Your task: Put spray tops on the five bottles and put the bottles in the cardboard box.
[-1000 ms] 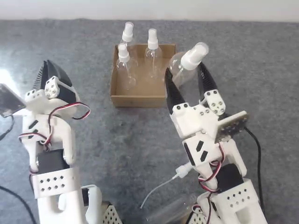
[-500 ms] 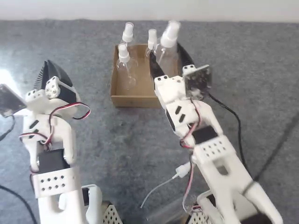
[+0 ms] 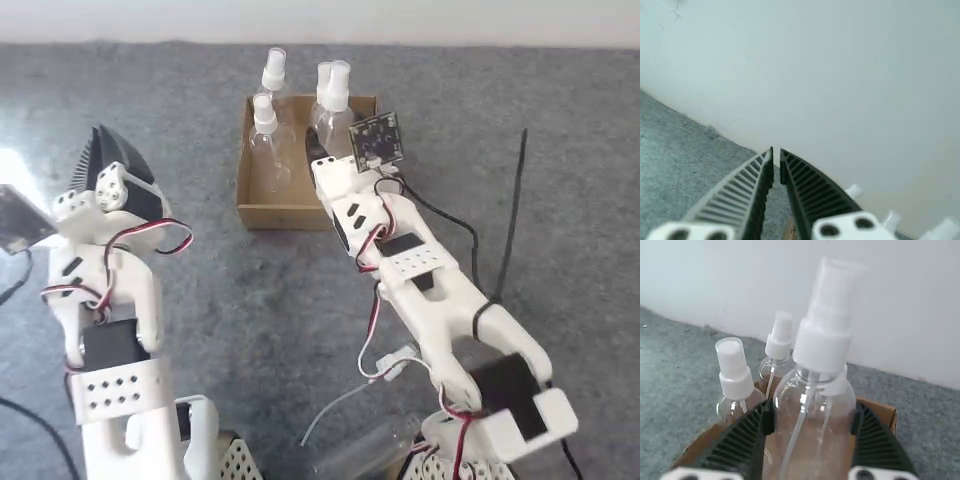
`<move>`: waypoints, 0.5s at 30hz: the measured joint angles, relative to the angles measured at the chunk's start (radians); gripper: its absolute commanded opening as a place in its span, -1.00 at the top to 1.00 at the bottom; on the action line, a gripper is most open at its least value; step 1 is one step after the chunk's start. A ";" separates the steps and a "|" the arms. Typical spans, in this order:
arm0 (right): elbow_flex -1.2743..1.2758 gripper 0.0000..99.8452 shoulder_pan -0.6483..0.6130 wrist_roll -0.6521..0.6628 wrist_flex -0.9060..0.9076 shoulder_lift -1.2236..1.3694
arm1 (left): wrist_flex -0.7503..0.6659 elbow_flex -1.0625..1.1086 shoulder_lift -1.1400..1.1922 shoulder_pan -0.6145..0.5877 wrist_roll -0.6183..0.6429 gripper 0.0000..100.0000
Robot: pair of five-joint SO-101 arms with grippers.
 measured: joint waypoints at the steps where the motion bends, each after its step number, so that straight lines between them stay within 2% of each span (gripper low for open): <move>1: -0.006 0.72 0.000 0.000 0.000 0.014 | 0.000 0.000 0.000 0.000 0.000 0.96; 15: -0.011 0.72 0.002 0.000 0.000 0.115 | 0.000 0.000 0.000 0.000 0.000 0.96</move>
